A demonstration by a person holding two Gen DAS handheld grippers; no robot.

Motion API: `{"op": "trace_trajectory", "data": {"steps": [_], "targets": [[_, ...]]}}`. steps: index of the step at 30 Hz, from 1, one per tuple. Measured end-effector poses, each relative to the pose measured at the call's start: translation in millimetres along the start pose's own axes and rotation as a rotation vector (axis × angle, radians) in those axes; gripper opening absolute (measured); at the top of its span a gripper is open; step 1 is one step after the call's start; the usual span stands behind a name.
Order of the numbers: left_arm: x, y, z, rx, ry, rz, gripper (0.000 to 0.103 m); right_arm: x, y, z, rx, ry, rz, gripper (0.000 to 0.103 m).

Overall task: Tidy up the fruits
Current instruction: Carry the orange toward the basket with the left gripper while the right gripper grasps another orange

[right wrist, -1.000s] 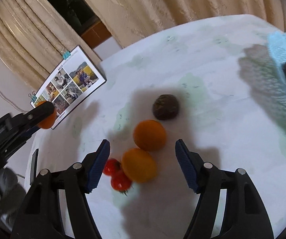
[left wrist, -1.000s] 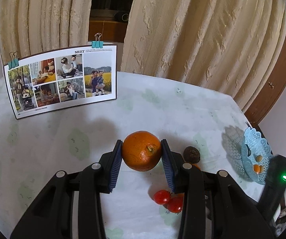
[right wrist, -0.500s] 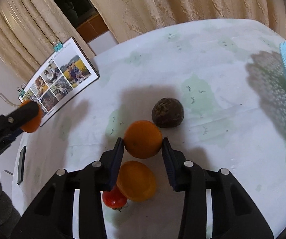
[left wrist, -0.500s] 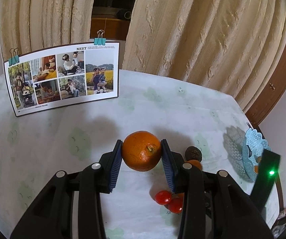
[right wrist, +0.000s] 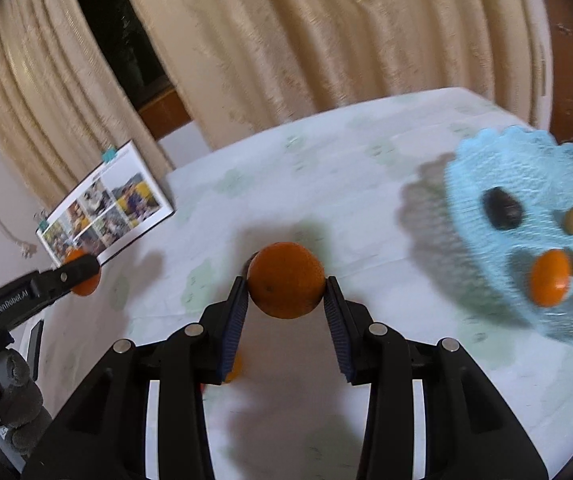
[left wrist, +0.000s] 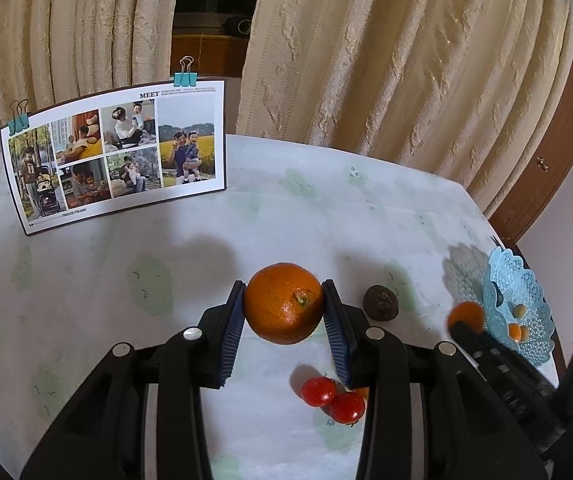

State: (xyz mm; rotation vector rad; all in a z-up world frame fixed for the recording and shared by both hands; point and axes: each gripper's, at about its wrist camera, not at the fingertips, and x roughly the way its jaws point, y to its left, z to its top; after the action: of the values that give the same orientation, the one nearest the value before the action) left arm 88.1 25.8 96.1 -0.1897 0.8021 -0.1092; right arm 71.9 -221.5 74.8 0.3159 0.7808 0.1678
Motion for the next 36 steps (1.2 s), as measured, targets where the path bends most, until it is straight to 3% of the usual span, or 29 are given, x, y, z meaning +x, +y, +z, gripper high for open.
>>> {"op": "trace_trajectory", "data": {"steps": [10, 17, 31, 36], "targets": [[0, -7, -3, 0.022, 0.001, -0.009, 0.039, -40, -62, 11, 0.098, -0.095, -0.101, 0.040], [-1, -10, -4, 0.029, 0.000, -0.015, 0.039, -50, -102, 16, 0.171, -0.116, -0.163, 0.040], [-5, -20, -7, 0.053, -0.004, -0.021, 0.039, -62, -132, 6, 0.248, -0.148, -0.184, 0.042], [-8, -28, -10, 0.070, -0.009, -0.019, 0.039, -78, -145, -3, 0.253, -0.206, -0.252, 0.042]]}}
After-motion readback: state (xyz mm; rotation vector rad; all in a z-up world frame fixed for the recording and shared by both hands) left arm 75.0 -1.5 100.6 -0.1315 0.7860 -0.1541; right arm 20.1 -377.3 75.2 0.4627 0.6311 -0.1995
